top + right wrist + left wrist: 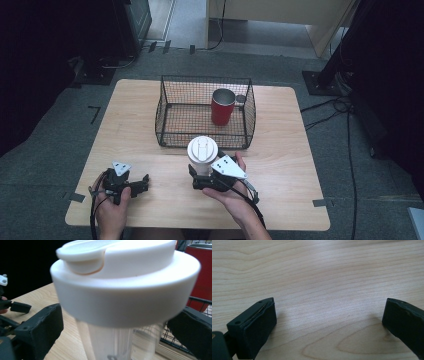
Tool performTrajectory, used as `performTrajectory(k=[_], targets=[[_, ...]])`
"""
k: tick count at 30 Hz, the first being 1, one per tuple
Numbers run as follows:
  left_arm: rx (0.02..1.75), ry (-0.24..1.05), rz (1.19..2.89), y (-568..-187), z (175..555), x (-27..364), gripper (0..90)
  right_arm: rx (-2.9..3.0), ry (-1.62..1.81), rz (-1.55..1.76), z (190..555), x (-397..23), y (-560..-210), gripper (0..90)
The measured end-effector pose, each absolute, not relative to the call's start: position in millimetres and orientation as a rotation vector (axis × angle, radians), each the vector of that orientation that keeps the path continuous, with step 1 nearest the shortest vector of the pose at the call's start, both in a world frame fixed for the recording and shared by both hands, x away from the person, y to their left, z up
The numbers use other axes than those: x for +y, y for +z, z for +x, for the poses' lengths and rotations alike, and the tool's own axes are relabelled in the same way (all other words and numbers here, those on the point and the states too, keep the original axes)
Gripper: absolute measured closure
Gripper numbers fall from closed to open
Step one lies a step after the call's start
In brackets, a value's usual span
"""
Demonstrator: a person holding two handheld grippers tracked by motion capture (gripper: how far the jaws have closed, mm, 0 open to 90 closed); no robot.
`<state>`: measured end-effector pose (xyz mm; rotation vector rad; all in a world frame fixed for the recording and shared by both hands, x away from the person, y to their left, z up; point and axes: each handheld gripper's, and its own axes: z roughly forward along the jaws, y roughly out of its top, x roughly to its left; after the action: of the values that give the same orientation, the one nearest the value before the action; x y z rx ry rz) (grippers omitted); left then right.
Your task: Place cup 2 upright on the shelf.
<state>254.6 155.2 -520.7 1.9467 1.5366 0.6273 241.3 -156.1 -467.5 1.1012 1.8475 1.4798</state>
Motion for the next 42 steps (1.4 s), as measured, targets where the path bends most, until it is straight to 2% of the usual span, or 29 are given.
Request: performTrajectory(k=[9,11,27,42], targets=[[1.537,0.627,1.947,-521,255,155,0.1,1.806,1.461,1.127,250,-151,-469,9.7],[1.537,0.627,1.947,-521,255,155,0.1,1.813,1.45,1.116,249,-148,-471,15.0],[1.537,0.627,1.947,-521,255,155,0.1,1.811,1.452,1.094,249,-149,-469,16.2],[1.536,0.629,1.945,-521,255,155,0.1,1.776,1.5,1.05,249,-147,-447,16.1]])
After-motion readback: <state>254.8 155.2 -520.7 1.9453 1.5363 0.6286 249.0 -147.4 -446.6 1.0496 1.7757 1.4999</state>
